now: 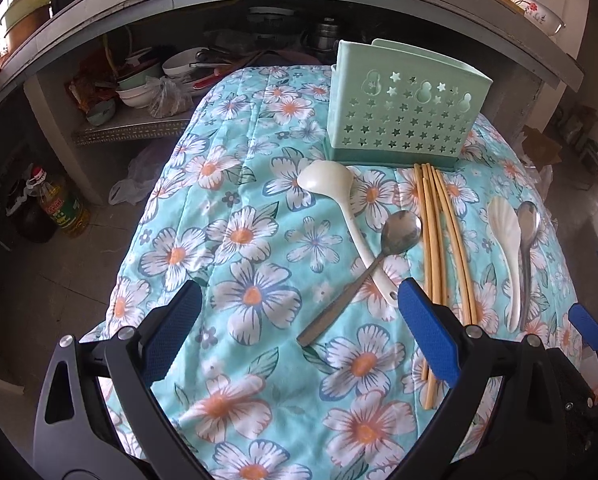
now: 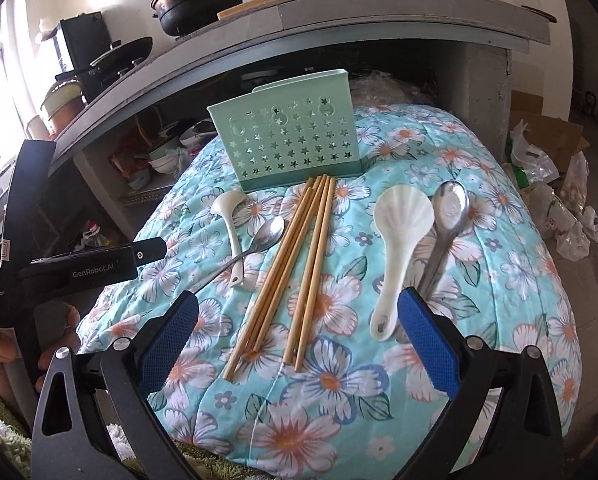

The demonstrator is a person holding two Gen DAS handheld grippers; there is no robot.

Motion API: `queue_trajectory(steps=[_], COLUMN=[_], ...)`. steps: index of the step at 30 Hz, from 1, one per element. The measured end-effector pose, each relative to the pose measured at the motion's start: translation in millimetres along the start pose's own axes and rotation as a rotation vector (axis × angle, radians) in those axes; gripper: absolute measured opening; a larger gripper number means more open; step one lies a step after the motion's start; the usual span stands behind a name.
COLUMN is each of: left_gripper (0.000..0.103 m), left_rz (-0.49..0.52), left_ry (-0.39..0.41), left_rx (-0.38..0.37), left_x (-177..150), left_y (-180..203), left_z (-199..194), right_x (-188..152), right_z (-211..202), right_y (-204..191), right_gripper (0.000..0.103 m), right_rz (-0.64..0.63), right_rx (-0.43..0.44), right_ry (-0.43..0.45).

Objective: Organize utensils
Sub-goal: 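Move the left tool to the white ladle and close on its bowl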

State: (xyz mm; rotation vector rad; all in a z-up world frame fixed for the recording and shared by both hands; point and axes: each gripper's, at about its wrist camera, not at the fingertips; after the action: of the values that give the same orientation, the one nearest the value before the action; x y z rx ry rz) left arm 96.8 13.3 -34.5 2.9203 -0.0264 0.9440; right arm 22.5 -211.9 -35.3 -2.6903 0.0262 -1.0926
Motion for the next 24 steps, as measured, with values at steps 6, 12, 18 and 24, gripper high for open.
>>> queue_trajectory(steps=[6, 12, 18, 24], left_gripper=[0.095, 0.095, 0.095, 0.093], left_rz=[-0.061, -0.084, -0.023, 0.079], left_ry=[0.047, 0.016, 0.031, 0.014], left_rx=[-0.210, -0.245, -0.197, -0.144], left_x=[14.7, 31.7, 60.1, 88.6], left_y=[-16.5, -21.1, -16.0, 6.5], left_z=[17.5, 42.6, 58.2, 78.3], right_x=[22.7, 44.9, 58.5, 60.5], right_z=[24.7, 48.5, 73.2, 86.3], right_y=[7.8, 14.4, 14.4, 14.4], right_gripper=[0.097, 0.091, 0.075, 0.074], right_rz=[0.030, 0.064, 0.093, 0.107], right_rx=[0.039, 0.099, 0.147, 0.173], right_ry=[-0.018, -0.019, -0.036, -0.035])
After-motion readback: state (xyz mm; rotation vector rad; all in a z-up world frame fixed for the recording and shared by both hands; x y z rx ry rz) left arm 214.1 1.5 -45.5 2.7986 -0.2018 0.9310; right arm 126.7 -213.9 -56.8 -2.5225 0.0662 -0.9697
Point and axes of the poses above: each gripper's, at about its wrist camera, not at the fingertips, and z roughly the way its jaws point, y to its right, x to its top, and after that the axes turned 2 degrees about -z, right-handed
